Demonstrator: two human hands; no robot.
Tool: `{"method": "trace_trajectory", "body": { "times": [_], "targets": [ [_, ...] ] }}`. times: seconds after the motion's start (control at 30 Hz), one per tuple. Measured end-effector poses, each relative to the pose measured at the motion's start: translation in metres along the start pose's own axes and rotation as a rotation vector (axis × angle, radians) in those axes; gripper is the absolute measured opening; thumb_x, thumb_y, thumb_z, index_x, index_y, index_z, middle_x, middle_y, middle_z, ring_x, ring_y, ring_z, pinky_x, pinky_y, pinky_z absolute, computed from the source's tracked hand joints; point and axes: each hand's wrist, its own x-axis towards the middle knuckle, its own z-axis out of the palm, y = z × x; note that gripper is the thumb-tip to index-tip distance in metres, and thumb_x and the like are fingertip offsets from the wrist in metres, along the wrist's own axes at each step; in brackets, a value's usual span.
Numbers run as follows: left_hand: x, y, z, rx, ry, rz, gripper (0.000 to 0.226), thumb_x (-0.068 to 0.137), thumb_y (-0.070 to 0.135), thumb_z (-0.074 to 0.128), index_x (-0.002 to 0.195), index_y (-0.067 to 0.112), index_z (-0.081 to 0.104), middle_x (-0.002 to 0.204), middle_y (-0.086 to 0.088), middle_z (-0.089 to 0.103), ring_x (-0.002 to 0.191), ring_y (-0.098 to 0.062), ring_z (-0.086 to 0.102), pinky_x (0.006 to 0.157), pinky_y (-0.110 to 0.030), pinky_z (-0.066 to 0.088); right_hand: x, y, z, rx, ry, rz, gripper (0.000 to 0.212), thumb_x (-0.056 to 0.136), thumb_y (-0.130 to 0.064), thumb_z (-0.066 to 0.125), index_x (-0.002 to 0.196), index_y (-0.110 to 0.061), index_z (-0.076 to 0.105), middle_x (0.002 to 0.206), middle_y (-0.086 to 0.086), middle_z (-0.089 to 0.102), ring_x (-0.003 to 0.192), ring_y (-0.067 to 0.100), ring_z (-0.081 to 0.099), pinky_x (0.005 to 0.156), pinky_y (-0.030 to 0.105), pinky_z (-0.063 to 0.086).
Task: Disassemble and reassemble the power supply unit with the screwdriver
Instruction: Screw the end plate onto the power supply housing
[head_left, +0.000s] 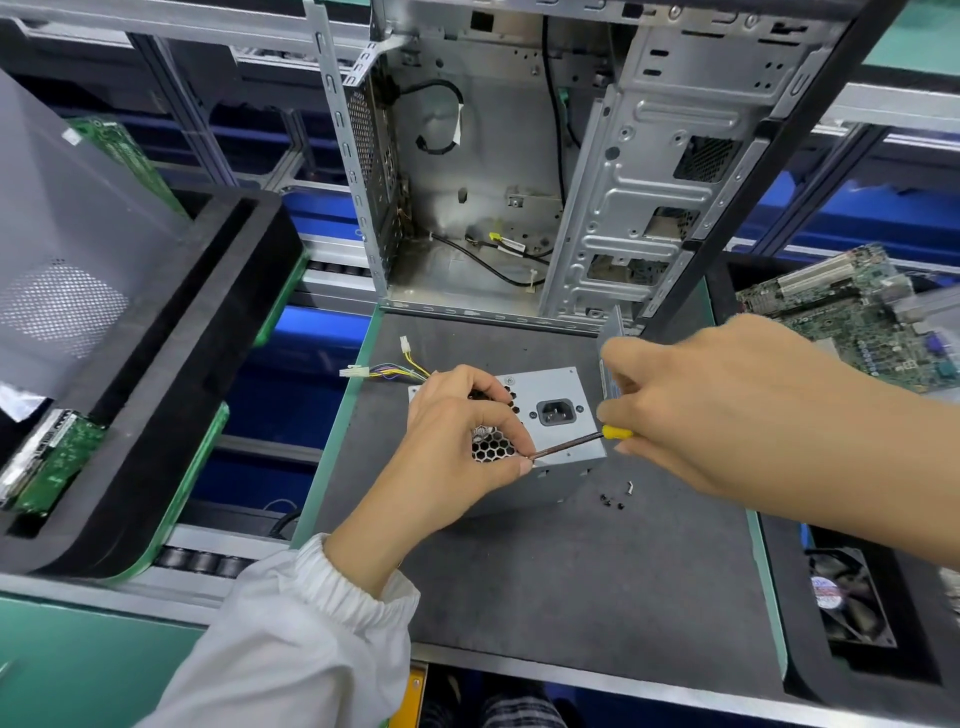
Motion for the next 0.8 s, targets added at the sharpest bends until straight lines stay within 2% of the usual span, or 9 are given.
{"method": "trace_trajectory", "body": {
  "times": [0.1,0.2,0.27,0.3,0.37,0.5,0.63,0.7,0.8],
  "targets": [
    [0.001,-0.001,0.000,-0.017,0.010,0.016,0.019,0.077,0.021,0.082,0.075,0.036,0.070,0.109,0.014,0.049,0.110,-0.007,0.038,0.106,-0.034,0.029,0.016,-0.006,-0.014,-0.090,0.015,-0.027,0.015,0.086,-0.019,0.060,0.074,-0.023,0.052,0.074,-0.004,0.047,0.062,0.023,0.056,0.044,0.023,0.014],
    [0.000,0.000,0.001,-0.028,0.034,0.043,0.032,0.077,0.019,0.081,0.071,0.043,0.061,0.107,0.012,0.050,0.105,-0.004,0.036,0.105,-0.035,0.030,0.029,-0.007,-0.030,-0.230,0.038,-0.081,0.024,0.065,0.001,0.042,0.053,-0.019,0.037,0.044,-0.001,0.012,0.036,0.016,0.031,0.047,0.015,0.013],
    [0.000,0.000,0.002,-0.024,0.042,0.048,0.032,0.076,0.017,0.080,0.071,0.042,0.060,0.109,0.009,0.052,0.106,-0.004,0.035,0.105,-0.034,0.029,0.031,-0.007,-0.040,-0.314,0.015,-0.155,0.019,0.064,-0.004,0.038,0.059,-0.021,0.045,0.045,0.000,0.002,0.035,0.014,0.009,0.044,0.014,0.009],
    [0.000,0.001,0.002,-0.017,0.038,0.047,0.029,0.077,0.017,0.080,0.071,0.039,0.062,0.109,0.008,0.052,0.106,-0.004,0.035,0.106,-0.033,0.028,0.036,-0.006,-0.042,-0.323,-0.024,-0.205,0.010,0.071,-0.011,0.049,0.071,-0.020,0.046,0.047,-0.002,0.010,0.037,0.014,0.010,0.041,0.017,0.008],
    [0.000,0.001,0.001,-0.008,0.024,0.044,0.022,0.078,0.017,0.079,0.074,0.034,0.065,0.109,0.009,0.052,0.106,-0.003,0.034,0.107,-0.033,0.026,0.044,-0.002,-0.041,-0.245,-0.057,-0.255,0.020,0.079,-0.018,0.056,0.090,-0.018,0.040,0.064,-0.002,0.022,0.045,0.014,0.021,0.041,0.023,0.013],
    [0.000,0.000,0.000,-0.017,0.019,0.055,0.020,0.077,0.016,0.079,0.076,0.032,0.066,0.105,0.010,0.050,0.100,0.009,0.033,0.112,-0.035,0.022,0.042,0.004,-0.039,-0.259,-0.021,-0.276,0.022,0.074,0.001,0.046,0.069,-0.011,0.029,0.068,0.001,0.026,0.052,0.020,0.033,0.043,0.025,0.015],
    [0.001,-0.003,0.006,0.055,0.056,0.079,0.026,0.071,0.025,0.084,0.075,0.038,0.062,0.101,0.015,0.046,0.104,-0.004,0.036,0.108,-0.030,0.021,0.033,0.002,-0.044,-0.250,-0.080,-0.341,0.016,0.054,-0.001,0.024,0.062,-0.013,0.017,0.055,0.000,0.027,0.048,0.020,0.037,0.044,0.020,0.017],
    [0.002,-0.004,0.010,0.077,0.090,0.090,0.028,0.069,0.028,0.086,0.072,0.039,0.060,0.100,0.017,0.045,0.102,-0.001,0.034,0.109,-0.029,0.018,0.038,0.001,-0.039,-0.289,-0.041,-0.346,0.021,0.062,-0.001,0.034,0.068,-0.010,0.016,0.053,0.000,0.026,0.041,0.014,0.025,0.042,0.020,0.017],
    [0.001,-0.007,0.013,0.051,0.109,0.093,0.025,0.069,0.028,0.086,0.072,0.036,0.062,0.099,0.017,0.046,0.104,0.009,0.032,0.112,-0.033,0.016,0.043,0.002,-0.032,-0.249,-0.048,-0.296,0.042,0.084,-0.019,0.055,0.083,-0.015,0.013,0.065,-0.001,0.027,0.045,0.013,0.026,0.041,0.025,0.017]
  ]
}}
